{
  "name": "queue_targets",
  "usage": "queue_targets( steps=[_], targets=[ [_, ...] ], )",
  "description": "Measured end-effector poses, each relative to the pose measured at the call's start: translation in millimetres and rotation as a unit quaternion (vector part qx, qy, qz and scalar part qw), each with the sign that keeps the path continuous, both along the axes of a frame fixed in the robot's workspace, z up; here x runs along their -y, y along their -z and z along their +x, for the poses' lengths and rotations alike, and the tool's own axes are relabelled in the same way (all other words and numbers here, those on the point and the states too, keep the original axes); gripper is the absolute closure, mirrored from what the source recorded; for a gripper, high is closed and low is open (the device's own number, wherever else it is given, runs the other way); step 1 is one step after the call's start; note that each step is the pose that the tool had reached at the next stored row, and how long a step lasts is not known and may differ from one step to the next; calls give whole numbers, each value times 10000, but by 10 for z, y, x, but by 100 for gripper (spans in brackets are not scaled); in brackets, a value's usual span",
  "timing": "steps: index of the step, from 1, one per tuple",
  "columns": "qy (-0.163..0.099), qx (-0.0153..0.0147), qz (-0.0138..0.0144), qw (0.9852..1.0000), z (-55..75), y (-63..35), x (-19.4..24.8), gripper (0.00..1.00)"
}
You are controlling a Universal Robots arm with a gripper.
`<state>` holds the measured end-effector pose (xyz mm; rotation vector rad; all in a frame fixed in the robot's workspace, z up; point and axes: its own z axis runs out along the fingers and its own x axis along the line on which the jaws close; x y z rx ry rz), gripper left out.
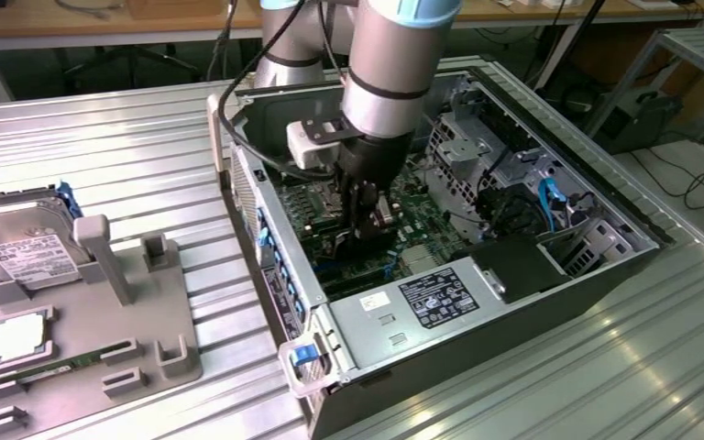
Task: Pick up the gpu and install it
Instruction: 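Insert the gpu into the slot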
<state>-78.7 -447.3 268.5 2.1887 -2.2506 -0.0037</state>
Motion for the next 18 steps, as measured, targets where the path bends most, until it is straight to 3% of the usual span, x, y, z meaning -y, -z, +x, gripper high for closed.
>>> queue_targets(
  steps=[4,7,10,18],
  targets=[
    [-1,5,-4,10000,1,-204,-26,65],
    [-1,7,-1,10000,0,-207,-27,67],
    [0,7,-2,10000,0,-207,-27,86],
    [0,7,-3,10000,0,-208,-26,89]
  ],
)
